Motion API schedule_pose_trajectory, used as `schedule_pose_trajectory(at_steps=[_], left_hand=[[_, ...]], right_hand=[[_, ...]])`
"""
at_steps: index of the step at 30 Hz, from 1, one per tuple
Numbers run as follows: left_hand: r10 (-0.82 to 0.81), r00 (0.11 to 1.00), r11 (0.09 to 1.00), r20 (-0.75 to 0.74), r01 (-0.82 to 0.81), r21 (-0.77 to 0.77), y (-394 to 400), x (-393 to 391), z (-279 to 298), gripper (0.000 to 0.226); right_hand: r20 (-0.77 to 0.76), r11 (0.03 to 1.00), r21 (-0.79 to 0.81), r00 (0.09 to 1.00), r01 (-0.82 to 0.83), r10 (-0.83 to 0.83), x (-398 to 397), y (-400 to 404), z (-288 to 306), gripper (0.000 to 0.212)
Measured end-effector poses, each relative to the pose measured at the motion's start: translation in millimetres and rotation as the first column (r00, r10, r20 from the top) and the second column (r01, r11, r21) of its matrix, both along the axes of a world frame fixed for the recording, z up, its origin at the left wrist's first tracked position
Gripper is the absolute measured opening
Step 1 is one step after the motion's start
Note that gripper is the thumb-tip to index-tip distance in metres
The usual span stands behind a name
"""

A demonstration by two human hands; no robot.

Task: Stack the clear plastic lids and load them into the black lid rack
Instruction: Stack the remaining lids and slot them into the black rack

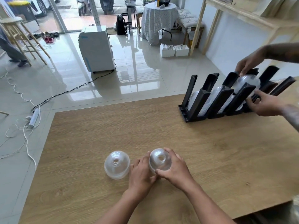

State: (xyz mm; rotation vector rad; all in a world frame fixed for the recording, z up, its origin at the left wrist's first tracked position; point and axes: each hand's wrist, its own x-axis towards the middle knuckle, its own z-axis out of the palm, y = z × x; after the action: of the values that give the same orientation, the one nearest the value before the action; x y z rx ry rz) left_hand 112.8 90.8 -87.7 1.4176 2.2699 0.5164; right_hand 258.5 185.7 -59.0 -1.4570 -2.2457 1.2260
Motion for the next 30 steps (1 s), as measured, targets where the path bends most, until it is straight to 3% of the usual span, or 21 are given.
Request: schedule_pose_trajectory(at_steps=[6, 11, 16, 30], left_hand=[[0.048, 0.994, 0.989, 0.096, -0.061, 0.137, -4, 6, -4, 0.095], [-0.004, 0.961, 0.960, 0.275, -0.074, 0.270, 3, 17, 8, 0.088], [-0.016, 0.939, 0.923, 0.342, -0.118, 0.365, 26, 29, 37, 0.088], [-0.291, 0.849, 0.842, 0.442, 0.008, 0.540, 198, 26, 191, 0.081]], right_hand=[[-0.115, 0.998, -0.032, 0.992, 0.045, -0.048, 13, -7, 4, 0.098], [-0.185, 0.993, 0.019, 0.976, 0.116, -0.111, 29, -8, 12, 0.096], [-0.222, 0.986, 0.090, 0.968, 0.143, -0.120, 38, 10, 39, 0.096], [-0.255, 0.909, 0.385, 0.965, 0.159, -0.061, 55, 176, 199, 0.094]])
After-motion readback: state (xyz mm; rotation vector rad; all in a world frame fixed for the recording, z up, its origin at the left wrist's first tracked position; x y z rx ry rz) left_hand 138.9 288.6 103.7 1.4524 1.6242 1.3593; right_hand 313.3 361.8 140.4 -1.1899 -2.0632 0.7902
